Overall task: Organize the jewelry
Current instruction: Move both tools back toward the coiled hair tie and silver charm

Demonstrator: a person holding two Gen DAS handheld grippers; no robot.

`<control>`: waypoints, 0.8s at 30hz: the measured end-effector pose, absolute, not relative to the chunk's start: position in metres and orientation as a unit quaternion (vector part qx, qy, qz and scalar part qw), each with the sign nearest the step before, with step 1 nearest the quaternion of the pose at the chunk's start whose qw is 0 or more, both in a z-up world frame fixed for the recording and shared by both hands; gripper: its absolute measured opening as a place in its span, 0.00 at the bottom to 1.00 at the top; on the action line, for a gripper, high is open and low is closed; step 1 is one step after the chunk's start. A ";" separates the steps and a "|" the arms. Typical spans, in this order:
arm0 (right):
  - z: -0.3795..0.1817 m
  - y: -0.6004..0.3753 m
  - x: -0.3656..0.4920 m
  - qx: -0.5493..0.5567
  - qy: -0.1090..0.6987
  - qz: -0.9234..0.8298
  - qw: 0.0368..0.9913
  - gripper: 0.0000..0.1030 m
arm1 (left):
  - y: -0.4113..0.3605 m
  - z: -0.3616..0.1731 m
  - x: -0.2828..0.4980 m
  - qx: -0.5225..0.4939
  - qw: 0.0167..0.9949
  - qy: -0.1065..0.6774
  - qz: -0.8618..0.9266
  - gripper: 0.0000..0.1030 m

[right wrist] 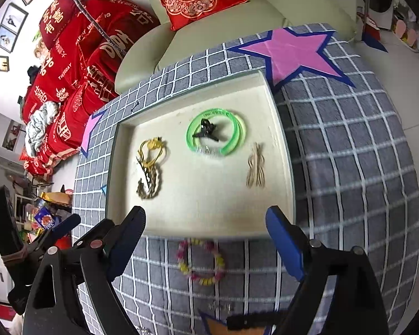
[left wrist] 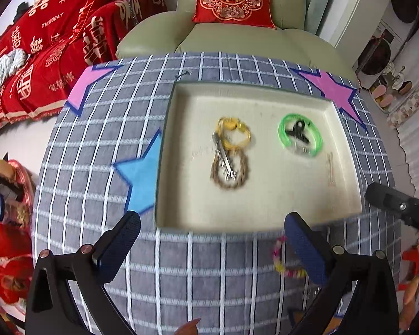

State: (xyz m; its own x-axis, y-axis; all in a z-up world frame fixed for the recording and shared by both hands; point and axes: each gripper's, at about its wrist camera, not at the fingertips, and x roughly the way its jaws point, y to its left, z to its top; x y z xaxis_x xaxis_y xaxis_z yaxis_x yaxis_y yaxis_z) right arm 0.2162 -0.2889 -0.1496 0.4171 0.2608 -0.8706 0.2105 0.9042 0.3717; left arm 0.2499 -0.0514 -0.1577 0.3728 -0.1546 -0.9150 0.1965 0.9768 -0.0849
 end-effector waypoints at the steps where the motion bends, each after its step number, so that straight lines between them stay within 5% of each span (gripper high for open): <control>1: -0.148 -0.288 0.210 0.220 0.538 0.012 0.814 0.88 | -0.048 -0.158 0.244 0.021 0.827 0.552 -0.105 1.00; 24: -0.145 -0.269 0.065 0.227 0.563 -0.055 0.792 0.88 | 0.040 -0.179 0.099 0.067 0.792 0.602 -0.070 1.00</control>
